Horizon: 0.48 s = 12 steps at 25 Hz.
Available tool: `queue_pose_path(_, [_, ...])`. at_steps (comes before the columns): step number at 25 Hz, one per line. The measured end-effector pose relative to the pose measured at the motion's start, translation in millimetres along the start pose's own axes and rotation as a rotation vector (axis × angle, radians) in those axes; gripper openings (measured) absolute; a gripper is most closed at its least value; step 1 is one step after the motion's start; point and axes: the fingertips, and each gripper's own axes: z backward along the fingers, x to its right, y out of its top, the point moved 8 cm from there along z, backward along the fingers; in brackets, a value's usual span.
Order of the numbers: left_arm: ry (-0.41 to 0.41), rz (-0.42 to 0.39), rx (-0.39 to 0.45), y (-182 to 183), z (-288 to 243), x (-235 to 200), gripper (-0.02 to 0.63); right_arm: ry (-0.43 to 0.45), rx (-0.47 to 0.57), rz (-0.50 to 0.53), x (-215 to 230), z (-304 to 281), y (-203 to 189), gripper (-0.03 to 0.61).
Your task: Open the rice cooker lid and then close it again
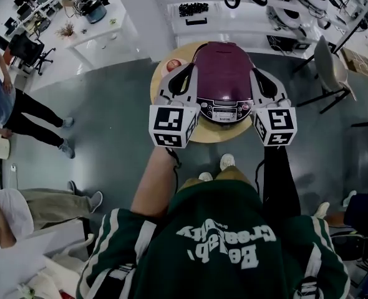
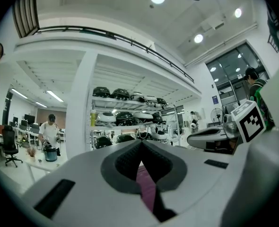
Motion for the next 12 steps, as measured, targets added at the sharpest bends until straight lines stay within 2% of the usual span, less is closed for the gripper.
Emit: queue_pose_path(12, [0.009, -0.025, -0.021, -6.1, 2.2, -0.2, -0.005, -0.020, -0.003, -0.006, 0.5, 4.2, -3.9, 0.003])
